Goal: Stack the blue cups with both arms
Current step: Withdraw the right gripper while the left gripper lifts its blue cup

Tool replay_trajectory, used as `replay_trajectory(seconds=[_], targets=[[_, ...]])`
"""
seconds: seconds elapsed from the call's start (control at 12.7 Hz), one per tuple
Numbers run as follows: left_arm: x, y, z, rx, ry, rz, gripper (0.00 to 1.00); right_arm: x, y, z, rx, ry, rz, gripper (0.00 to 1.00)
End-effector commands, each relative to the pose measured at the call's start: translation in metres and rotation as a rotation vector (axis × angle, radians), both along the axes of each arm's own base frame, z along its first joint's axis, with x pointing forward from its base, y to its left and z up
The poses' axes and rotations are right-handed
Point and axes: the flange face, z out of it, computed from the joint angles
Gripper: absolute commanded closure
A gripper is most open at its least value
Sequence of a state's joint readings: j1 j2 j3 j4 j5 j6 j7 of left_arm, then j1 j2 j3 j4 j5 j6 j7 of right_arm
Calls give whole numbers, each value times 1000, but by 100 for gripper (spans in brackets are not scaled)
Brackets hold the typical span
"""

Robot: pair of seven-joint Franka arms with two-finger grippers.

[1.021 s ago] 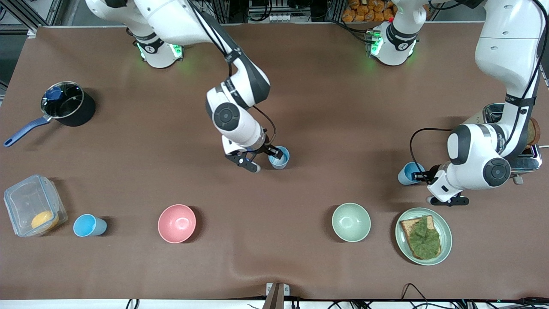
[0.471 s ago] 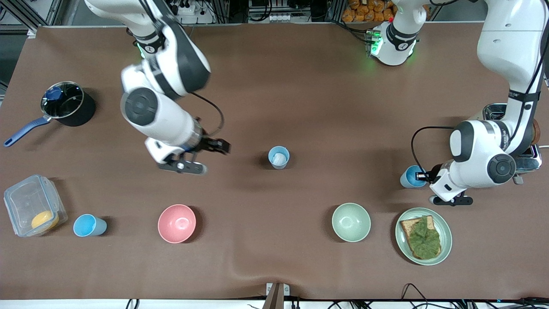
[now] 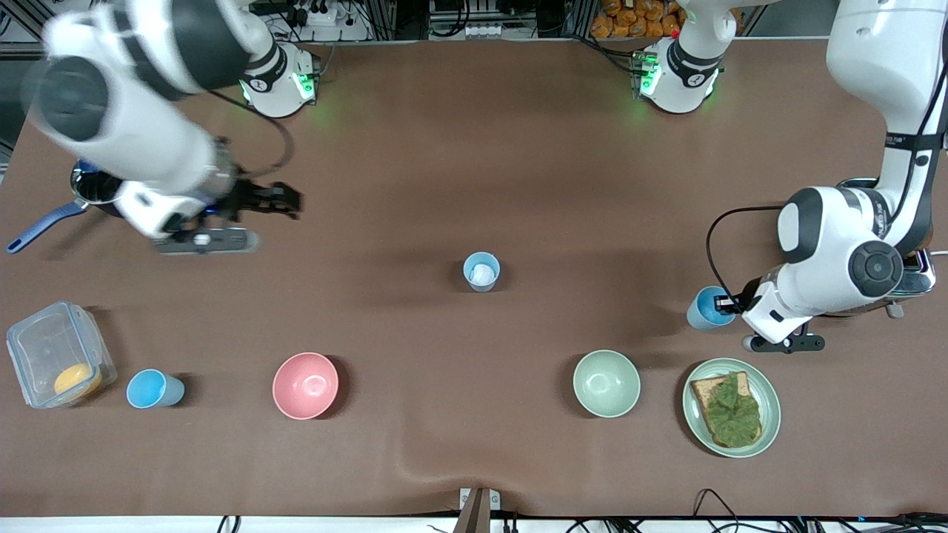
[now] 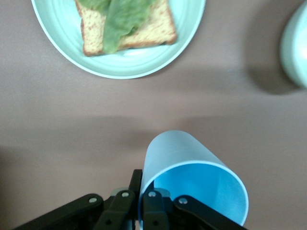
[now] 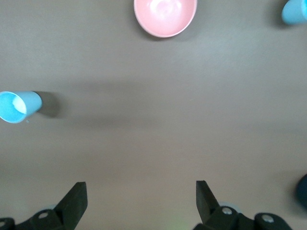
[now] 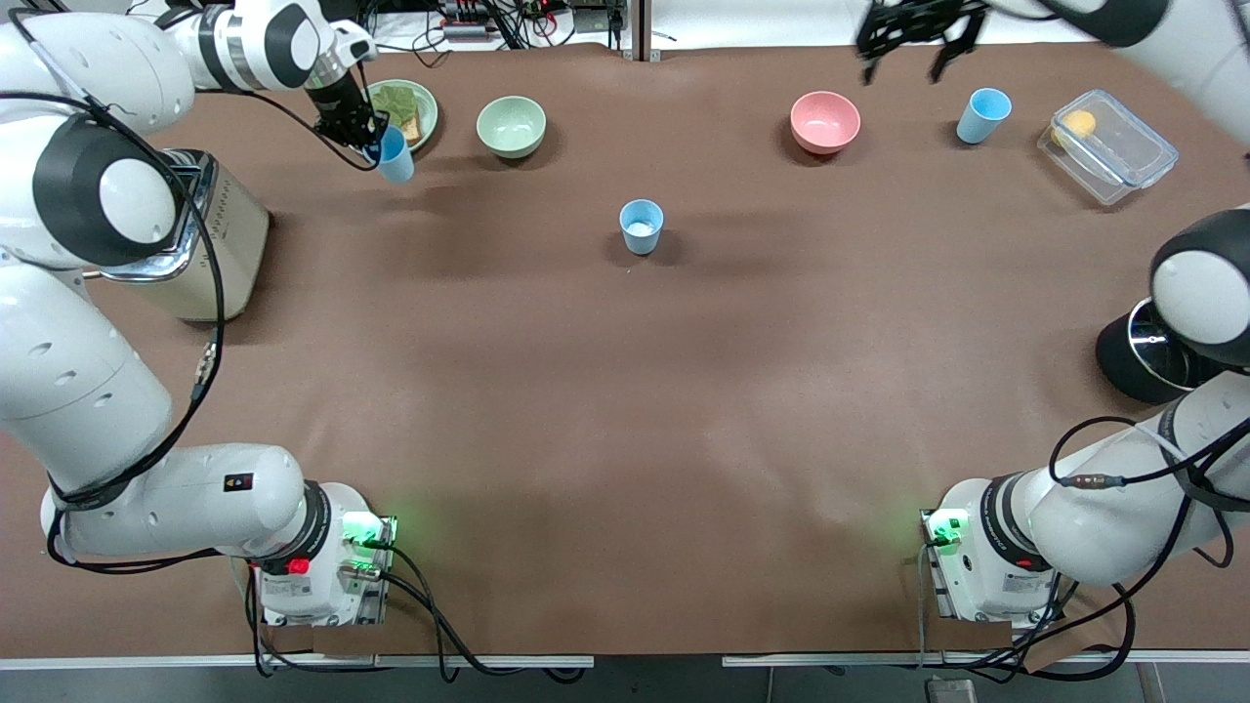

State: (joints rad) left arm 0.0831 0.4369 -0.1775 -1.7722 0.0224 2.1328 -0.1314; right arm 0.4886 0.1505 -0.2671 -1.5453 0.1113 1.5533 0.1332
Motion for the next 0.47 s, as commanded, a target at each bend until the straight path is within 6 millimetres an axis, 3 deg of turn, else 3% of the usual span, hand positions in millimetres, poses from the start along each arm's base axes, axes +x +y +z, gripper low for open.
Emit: replay_trajectory(seconds=[0.0, 0.16, 0.24, 0.39], targets=[[-16, -39, 20, 9, 33, 41, 100, -2, -81, 4, 37, -9, 72, 0], [-28, -79, 36, 9, 69, 89, 100, -6, -138, 19, 43, -33, 88, 0], [-36, -103, 48, 7, 75, 101, 100, -12, -151, 30, 18, -47, 102, 0], [-51, -132, 72, 8, 84, 121, 100, -27, -153, 44, -47, -22, 119, 0]])
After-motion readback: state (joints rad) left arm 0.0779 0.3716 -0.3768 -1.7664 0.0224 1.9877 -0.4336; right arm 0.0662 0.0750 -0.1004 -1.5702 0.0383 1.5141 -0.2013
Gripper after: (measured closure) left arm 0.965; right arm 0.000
